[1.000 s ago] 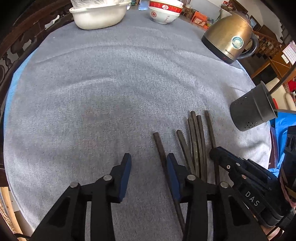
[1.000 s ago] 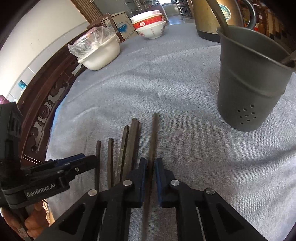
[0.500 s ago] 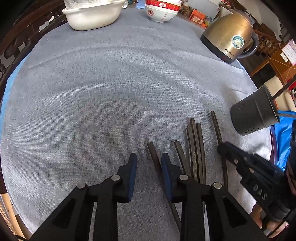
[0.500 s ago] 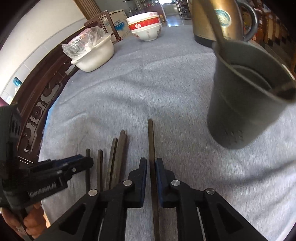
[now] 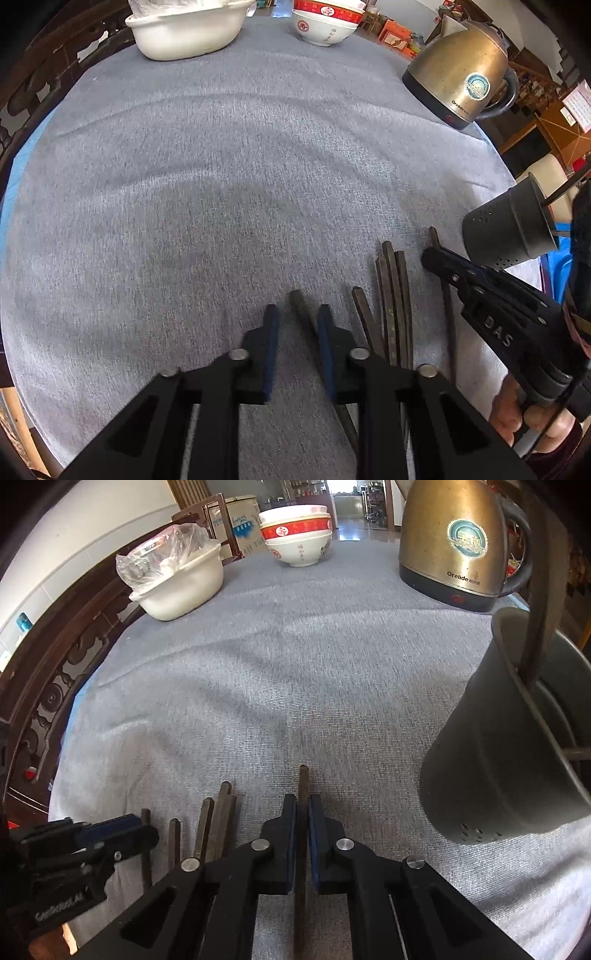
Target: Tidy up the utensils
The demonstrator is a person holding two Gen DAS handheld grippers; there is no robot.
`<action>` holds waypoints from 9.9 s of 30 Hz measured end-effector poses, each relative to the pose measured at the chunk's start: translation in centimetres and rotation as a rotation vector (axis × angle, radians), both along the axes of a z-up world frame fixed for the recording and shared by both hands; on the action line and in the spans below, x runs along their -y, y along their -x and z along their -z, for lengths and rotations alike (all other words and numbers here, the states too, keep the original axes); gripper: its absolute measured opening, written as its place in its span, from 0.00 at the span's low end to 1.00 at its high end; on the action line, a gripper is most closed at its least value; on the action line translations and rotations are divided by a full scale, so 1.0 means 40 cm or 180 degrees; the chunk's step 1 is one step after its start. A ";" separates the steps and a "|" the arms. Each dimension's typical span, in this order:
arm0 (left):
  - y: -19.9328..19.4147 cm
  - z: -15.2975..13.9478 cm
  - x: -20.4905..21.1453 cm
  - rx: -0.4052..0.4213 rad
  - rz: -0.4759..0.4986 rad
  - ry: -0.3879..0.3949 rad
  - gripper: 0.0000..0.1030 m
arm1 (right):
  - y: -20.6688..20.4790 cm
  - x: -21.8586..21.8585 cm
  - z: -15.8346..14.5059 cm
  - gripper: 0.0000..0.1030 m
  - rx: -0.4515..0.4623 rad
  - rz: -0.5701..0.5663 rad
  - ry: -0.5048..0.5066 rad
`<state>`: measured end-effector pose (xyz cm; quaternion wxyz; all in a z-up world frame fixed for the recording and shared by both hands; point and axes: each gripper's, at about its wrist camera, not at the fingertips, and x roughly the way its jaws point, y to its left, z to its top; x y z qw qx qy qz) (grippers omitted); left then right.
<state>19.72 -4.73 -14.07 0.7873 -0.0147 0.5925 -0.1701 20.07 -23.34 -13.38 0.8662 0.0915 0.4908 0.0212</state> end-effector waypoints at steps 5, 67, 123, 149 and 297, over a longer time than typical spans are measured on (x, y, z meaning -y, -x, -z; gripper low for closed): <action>-0.009 -0.003 -0.021 -0.0056 -0.0039 0.0067 0.10 | 0.046 0.001 -0.055 0.06 0.0233 -0.0029 -0.0056; 0.161 -0.689 0.400 0.2215 0.0572 0.0646 0.06 | 0.421 0.331 -0.561 0.06 0.2403 0.1250 -0.0154; 0.607 -0.465 0.007 0.2610 0.0107 -0.0944 0.86 | 0.732 0.082 -0.351 0.68 0.1806 0.0996 -0.0595; 0.646 -0.424 -0.090 0.2440 0.0017 -0.0948 0.86 | 0.793 -0.079 -0.356 0.68 0.1868 0.0579 -0.0269; 0.207 -0.038 -0.149 0.0653 -0.0212 -0.0929 0.86 | 0.174 -0.095 0.001 0.26 0.0288 0.0223 -0.0345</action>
